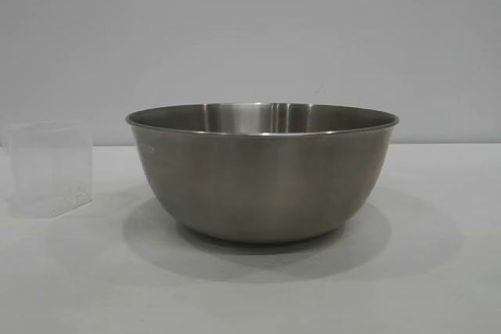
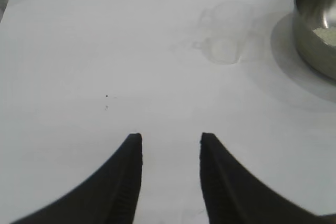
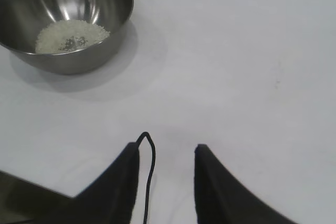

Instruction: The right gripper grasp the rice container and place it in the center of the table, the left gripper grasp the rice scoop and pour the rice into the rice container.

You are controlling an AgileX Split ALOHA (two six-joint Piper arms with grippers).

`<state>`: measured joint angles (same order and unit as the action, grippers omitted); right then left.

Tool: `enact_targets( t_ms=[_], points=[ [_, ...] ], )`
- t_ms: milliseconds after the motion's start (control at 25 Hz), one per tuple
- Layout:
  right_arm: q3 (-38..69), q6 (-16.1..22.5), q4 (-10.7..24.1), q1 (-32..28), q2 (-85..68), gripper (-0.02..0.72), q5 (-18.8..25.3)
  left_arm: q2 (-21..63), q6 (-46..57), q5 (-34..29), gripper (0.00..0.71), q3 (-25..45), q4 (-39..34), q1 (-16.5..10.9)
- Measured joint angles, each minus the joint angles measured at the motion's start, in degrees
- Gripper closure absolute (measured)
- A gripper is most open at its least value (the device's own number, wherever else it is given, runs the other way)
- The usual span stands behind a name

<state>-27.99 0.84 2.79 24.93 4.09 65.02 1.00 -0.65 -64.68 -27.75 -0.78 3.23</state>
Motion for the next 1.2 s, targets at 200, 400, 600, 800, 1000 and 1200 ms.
enact_targets(
  t_ms=[200,400,600,800,1000,1200],
  points=[
    [0.0,0.0,-0.2,0.0,0.0,0.461,0.0,0.0,0.0,0.0,0.49,0.0,0.0,0.0],
    [0.0,0.0,-1.9,0.0,0.0,0.461,0.0,0.0,0.0,0.0,0.49,0.0,0.0,0.0],
    [0.0,0.0,-2.1,0.0,0.0,0.461,0.0,0.0,0.0,0.0,0.49,0.0,0.0,0.0],
    [0.0,0.0,-2.2,0.0,0.0,0.461,0.0,0.0,0.0,0.0,0.49,0.0,0.0,0.0],
    [0.0,0.0,-2.2,0.0,-0.1,0.461,0.0,0.0,0.0,0.2,0.49,0.0,0.0,0.0],
    [0.0,0.0,-2.4,-5.2,-4.8,0.461,0.3,0.0,0.0,0.3,0.49,0.1,0.0,0.2]
  ],
)
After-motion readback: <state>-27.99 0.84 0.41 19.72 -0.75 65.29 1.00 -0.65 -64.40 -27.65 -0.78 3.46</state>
